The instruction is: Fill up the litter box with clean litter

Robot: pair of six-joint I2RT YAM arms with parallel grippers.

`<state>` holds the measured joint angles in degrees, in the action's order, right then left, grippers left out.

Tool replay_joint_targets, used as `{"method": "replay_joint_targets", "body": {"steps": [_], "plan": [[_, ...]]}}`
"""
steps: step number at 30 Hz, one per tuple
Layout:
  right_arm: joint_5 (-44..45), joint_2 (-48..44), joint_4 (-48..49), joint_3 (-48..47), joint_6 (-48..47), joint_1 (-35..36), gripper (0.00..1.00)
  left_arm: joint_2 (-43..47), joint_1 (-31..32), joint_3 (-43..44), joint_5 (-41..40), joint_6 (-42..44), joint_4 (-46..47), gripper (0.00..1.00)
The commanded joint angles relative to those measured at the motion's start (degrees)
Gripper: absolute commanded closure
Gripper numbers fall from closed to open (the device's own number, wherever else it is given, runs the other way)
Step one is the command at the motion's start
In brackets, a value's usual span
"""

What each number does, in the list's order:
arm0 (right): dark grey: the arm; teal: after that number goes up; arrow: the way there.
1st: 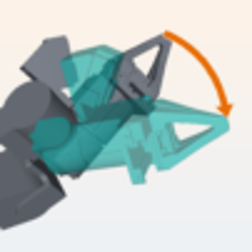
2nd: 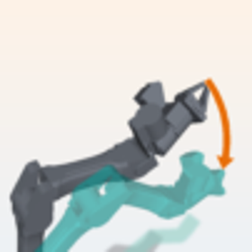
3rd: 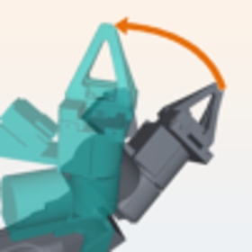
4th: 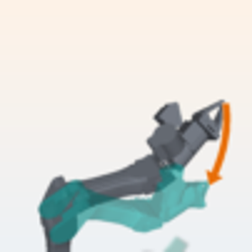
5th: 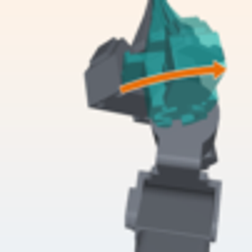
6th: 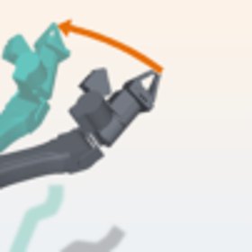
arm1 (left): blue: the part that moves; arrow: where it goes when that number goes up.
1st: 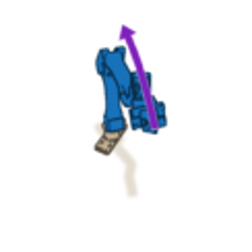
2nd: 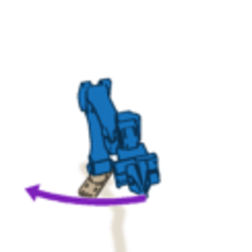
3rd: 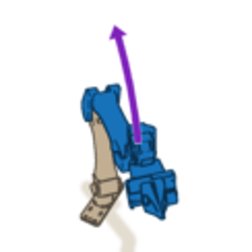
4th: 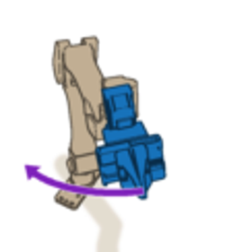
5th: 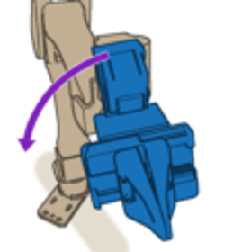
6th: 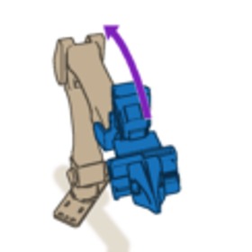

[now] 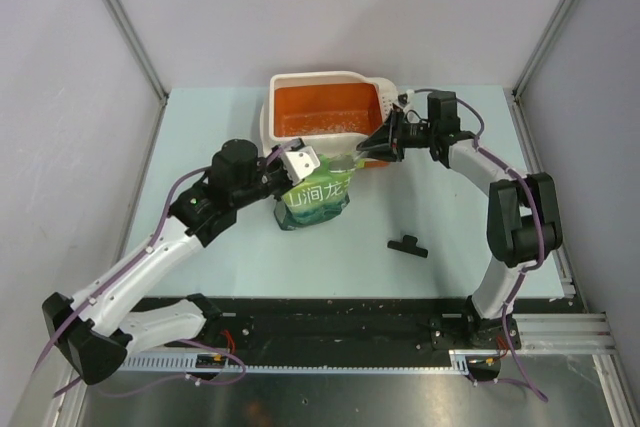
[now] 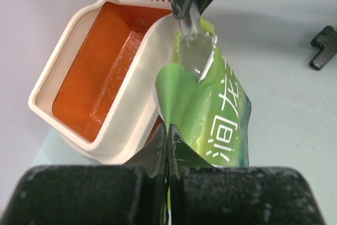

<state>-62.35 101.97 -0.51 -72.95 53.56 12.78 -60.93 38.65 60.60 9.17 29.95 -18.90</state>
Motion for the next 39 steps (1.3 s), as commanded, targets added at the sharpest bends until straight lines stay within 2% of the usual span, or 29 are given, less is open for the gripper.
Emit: {"method": "replay_joint_targets", "body": {"steps": [1,11,16,21,26,36,39], "plan": [[-7.0,2.0,4.4,0.5,7.3,-3.0,1.0,3.7,-1.5,-1.4,-2.5,3.8,1.8,1.0],[-8.6,-0.8,5.8,0.4,8.5,-6.9,1.0,2.1,-2.4,1.5,-3.3,4.4,0.9,1.0],[-8.0,-3.8,-2.7,0.4,3.1,-7.3,1.0,1.5,-2.4,3.6,-0.8,3.0,0.8,1.0],[-5.8,-5.6,-0.1,0.0,5.2,-6.9,1.0,-1.3,-2.4,9.1,3.2,-0.9,-0.5,1.0],[-2.9,-7.1,-5.2,-1.1,2.4,-5.9,1.0,-3.0,-2.4,11.8,7.3,-2.4,-1.6,1.0],[-3.3,-8.7,-8.6,-4.9,1.5,-6.5,1.0,-3.9,-2.5,12.3,7.2,-2.4,-2.9,1.0],[-0.8,-9.5,-11.8,-6.1,-1.8,-6.5,1.0,-3.8,-2.7,12.0,7.1,-2.4,-3.1,1.0]]}}
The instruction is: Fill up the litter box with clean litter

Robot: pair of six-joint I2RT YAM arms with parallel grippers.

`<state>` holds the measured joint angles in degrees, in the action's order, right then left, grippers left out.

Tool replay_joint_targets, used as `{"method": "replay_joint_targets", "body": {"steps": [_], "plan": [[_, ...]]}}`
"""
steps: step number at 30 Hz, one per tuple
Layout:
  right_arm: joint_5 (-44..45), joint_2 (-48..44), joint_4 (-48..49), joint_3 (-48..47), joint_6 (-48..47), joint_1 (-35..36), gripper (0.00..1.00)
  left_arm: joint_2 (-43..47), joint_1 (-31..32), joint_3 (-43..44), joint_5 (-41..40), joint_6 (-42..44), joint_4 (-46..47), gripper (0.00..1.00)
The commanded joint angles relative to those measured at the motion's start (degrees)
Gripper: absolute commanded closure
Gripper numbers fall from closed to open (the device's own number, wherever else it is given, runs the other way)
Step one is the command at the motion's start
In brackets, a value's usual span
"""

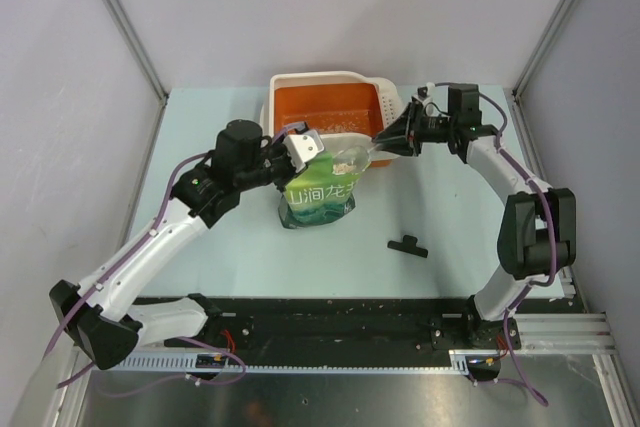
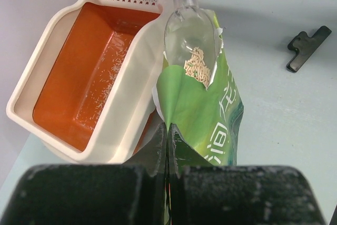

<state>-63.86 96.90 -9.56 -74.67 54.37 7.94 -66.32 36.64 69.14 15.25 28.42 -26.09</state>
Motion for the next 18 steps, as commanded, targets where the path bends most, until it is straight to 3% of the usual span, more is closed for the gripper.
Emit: {"method": "replay_joint_targets", "body": {"steps": [1,7,14,18], "plan": [[1.4,-5.1,-4.1,-4.9,-3.1,-1.3,1.0,1.6,-0.7,3.6,1.2,-0.7,4.1,1.0],[2.2,-5.0,-6.9,-5.0,-5.6,-1.4,1.0,1.3,-1.0,3.7,1.4,-0.6,4.1,1.0],[-5.5,0.8,-3.1,-3.9,-8.1,-4.1,1.0,0.9,-1.0,4.2,0.1,-0.7,4.1,1.0],[-9.6,2.8,8.9,-1.4,3.2,-5.5,1.0,0.6,-1.0,4.3,-0.6,-0.5,4.1,1.0]]}}
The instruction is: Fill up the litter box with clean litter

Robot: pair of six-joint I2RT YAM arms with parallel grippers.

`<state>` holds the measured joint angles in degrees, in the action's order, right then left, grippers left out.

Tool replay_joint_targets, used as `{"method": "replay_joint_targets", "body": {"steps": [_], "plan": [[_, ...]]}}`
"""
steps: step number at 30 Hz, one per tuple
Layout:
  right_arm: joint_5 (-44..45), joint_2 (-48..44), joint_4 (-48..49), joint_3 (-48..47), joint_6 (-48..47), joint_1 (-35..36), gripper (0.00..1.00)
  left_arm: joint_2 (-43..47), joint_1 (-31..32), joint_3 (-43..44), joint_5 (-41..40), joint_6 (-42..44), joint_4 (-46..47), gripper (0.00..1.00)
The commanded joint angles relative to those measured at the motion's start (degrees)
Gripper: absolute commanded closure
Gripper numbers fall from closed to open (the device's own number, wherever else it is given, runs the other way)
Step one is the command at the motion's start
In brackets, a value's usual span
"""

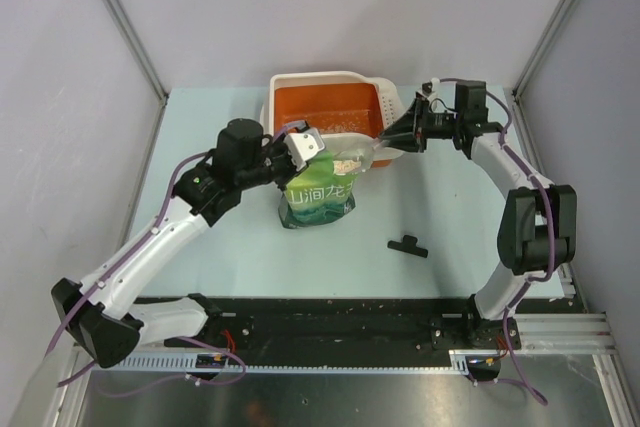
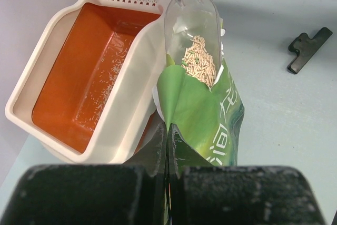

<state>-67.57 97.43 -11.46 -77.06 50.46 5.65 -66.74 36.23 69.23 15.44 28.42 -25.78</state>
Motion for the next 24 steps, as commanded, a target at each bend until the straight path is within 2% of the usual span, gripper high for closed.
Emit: {"method": "replay_joint_targets", "body": {"steps": [1,17,22,24], "plan": [[-6.6,2.7,13.5,1.0,7.9,-3.1,1.0,1.0,-0.5,4.3,-0.9,-0.5,3.8,1.0],[-9.1,5.2,13.0,1.0,7.2,-4.3,1.0,-0.8,-2.7,6.4,-0.1,-0.9,3.8,1.0],[-9.7,7.2,17.2,1.0,11.4,-3.7,1.0,-0.8,-2.8,6.3,-0.1,-1.3,3.9,1.0],[-10.0,7.9,22.7,0.9,16.9,-3.8,1.0,-0.9,-2.8,6.4,-0.2,-1.1,3.8,1.0]]}}
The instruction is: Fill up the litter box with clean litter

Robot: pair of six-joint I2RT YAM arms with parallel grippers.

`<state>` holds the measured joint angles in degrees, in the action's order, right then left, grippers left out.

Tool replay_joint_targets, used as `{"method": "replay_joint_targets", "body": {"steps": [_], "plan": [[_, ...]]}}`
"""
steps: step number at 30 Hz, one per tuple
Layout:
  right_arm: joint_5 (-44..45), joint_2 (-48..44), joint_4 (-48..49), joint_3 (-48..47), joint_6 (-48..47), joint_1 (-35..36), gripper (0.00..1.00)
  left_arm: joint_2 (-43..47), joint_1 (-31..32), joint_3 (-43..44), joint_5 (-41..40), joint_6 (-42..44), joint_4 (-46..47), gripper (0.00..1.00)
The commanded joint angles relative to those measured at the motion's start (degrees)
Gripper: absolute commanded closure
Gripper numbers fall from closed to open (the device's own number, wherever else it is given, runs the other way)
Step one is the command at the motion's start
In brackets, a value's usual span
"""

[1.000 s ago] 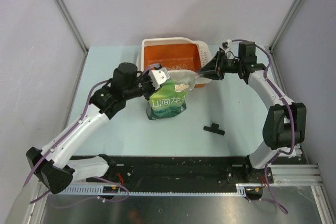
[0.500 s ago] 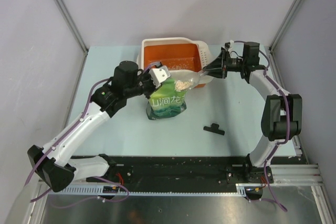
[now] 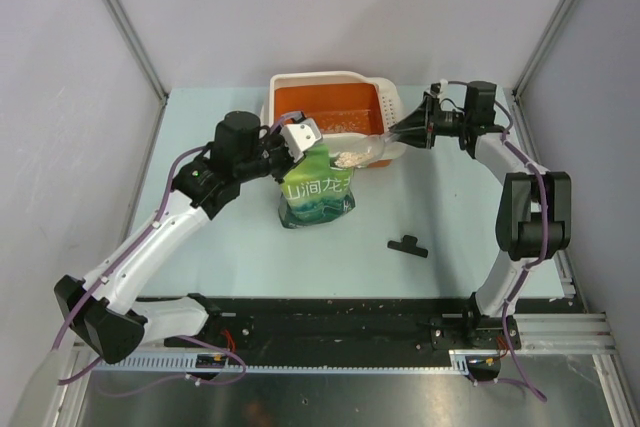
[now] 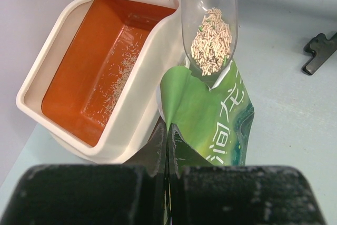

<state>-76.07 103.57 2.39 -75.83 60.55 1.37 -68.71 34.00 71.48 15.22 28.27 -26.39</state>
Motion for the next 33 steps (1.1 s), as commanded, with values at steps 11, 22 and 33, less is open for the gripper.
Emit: {"method": "replay_joint_targets", "body": {"steps": [11,22,33], "plan": [[-1.9,3.0,15.2,-1.9,11.8,0.0,1.0,0.8,-1.7,3.9,0.0,-1.0,4.4,1.0],[0.7,9.3,12.9,-13.4,9.8,-3.2,1.0,0.3,-2.0,3.8,-0.1,-0.6,4.4,1.0],[2.9,20.9,15.6,-25.8,9.2,-5.4,1.0,-1.3,-2.0,5.2,-1.2,0.3,3.9,1.0]]}}
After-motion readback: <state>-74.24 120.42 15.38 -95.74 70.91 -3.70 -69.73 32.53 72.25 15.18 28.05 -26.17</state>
